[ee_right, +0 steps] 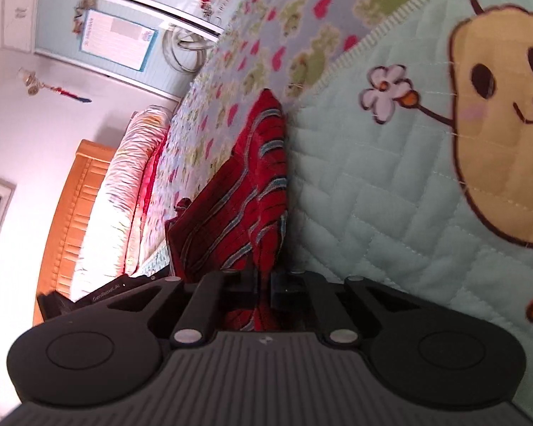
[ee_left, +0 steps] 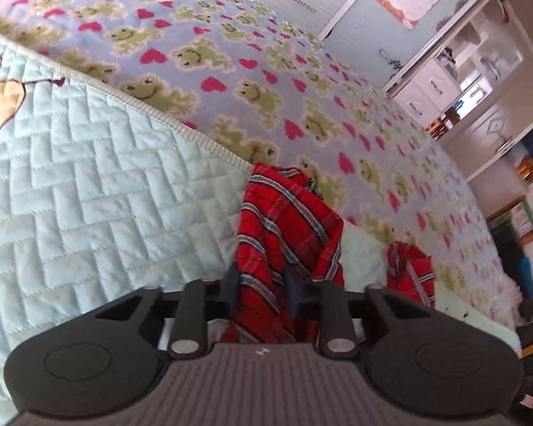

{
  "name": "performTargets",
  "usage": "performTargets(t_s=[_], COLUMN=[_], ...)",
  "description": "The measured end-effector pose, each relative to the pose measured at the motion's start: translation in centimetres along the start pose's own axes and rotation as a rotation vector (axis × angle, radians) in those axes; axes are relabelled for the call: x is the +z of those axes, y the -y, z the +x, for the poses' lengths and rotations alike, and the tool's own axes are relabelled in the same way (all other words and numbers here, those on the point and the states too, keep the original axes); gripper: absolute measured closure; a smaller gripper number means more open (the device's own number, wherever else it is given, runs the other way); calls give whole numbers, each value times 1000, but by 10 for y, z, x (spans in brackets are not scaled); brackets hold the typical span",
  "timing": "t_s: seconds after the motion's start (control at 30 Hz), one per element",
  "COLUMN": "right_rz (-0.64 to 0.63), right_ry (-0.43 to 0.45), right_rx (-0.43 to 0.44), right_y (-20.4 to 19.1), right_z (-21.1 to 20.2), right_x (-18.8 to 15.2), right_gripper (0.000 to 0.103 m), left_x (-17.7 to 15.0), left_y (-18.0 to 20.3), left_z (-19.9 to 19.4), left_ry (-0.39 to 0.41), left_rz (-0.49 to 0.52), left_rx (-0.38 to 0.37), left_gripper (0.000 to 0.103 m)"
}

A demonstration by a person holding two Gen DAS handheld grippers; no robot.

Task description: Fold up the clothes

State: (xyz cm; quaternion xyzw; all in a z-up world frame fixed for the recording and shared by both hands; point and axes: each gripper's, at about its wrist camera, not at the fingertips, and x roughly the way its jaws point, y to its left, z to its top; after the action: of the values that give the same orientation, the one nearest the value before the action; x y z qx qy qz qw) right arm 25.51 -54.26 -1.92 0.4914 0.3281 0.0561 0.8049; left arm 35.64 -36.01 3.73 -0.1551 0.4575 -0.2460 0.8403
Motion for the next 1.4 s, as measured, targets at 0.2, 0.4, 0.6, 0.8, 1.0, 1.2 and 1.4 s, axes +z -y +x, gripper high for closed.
performTargets(t_s=[0.2,0.4,0.6,0.8,1.0,1.2,1.4], right_rz=[-96,-260,-747,-1496,-1426,-642,163], right_ry=[46,101,144,-57,-123,15,63], right_rx=[-47,74,60,-98,-395,-354,91], right_y=[-27,-72,-145,-169,-99,-72,-49], right_z=[-5,-40,-106,-168,-202,-255,-224], right_x=[-5,-12,-71,-242,-315,-294,-288], right_gripper=[100,100,100,76,56,55,53], left_x=[1,-2,-37,-147,-228,-249,-209], left_y=[11,15,19,-9,-57,-89,-126], left_z=[-23,-86,-184,-245,-255,-286,-274], left_ry=[60,162,253,123,-195,-266,-179], left_rz=[66,154,399,803,838,630,-25], left_rx=[-68,-265,-398,-313,-224,-207,-286], left_gripper=[96,96,96,85,77,66,42])
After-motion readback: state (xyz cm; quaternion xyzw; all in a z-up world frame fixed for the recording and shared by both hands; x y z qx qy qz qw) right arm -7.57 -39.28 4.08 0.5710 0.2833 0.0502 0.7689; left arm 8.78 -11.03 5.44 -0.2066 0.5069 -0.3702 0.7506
